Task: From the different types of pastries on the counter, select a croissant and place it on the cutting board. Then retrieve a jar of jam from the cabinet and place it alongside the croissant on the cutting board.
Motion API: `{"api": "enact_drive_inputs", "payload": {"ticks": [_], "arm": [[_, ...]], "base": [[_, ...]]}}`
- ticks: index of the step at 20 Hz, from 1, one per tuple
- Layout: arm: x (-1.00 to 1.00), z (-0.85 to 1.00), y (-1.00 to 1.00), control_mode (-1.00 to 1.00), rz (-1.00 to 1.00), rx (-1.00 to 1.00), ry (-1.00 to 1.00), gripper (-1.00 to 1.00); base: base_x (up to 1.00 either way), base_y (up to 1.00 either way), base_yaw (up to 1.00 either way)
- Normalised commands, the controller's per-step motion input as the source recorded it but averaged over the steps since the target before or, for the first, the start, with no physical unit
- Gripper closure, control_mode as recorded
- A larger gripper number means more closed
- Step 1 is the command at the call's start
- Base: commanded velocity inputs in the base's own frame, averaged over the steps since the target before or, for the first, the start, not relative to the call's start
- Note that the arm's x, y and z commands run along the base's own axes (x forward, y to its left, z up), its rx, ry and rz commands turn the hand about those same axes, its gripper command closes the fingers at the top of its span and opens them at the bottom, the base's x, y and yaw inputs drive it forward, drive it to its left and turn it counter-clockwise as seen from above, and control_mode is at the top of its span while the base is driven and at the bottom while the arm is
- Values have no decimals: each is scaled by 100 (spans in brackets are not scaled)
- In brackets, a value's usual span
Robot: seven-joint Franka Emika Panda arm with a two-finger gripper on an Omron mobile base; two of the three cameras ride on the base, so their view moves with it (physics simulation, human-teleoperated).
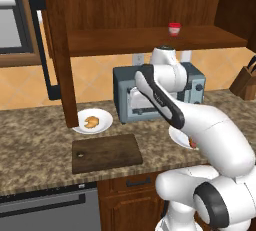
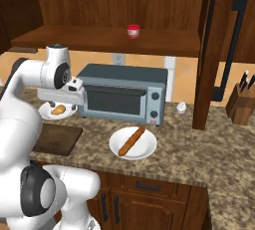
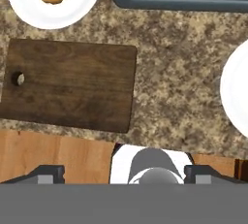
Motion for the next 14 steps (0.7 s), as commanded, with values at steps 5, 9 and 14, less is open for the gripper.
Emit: {"api": "enact_drive_inputs", "payload": {"ticks": [5,9,14], "arm": [[-11,-46,100,-100,3,5,0,-100],[1,-31,100,-100,4,2,2,-100],[30,-7,79,-100,4,0,0,-100]], "base": [[0,0,0],[0,0,0],[0,0,0]]}}
